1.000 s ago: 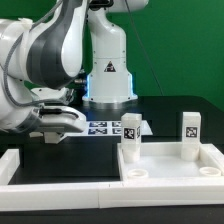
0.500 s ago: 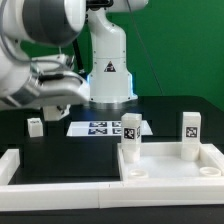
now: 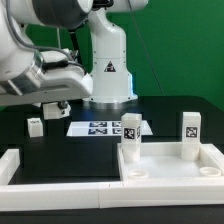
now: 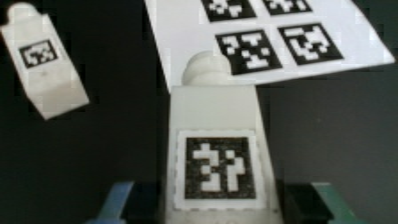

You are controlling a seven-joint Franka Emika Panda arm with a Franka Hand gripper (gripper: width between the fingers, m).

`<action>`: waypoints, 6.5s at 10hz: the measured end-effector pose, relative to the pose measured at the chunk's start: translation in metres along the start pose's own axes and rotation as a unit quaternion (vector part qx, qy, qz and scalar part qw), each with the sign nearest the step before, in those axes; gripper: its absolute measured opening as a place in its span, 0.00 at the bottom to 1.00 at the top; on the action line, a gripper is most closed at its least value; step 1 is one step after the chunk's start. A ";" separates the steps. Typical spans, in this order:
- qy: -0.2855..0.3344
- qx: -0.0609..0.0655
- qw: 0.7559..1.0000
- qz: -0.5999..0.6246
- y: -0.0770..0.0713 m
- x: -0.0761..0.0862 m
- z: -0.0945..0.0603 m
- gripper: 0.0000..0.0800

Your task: Assemble square table

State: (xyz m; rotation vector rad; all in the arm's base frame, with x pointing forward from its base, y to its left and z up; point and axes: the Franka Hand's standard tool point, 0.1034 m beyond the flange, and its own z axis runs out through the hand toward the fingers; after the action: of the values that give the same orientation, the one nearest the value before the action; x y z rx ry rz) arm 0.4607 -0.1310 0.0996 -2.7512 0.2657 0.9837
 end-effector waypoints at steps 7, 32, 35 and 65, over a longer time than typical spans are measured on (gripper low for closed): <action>0.256 -0.051 0.963 -0.065 -0.060 0.026 -0.076 0.36; 0.590 -0.057 0.801 -0.087 -0.277 0.084 -0.025 0.36; 0.591 -0.060 0.800 -0.086 -0.277 0.093 -0.023 0.36; 0.383 -0.050 0.922 -0.034 -0.276 0.115 -0.024 0.81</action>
Offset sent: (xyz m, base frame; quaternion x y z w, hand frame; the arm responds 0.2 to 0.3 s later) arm 0.0000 0.0000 0.0000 0.0000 0.1938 0.0000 0.9810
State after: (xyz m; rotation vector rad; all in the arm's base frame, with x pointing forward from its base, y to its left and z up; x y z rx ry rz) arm 0.6280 0.1176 0.0811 -3.0770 0.2317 -0.1505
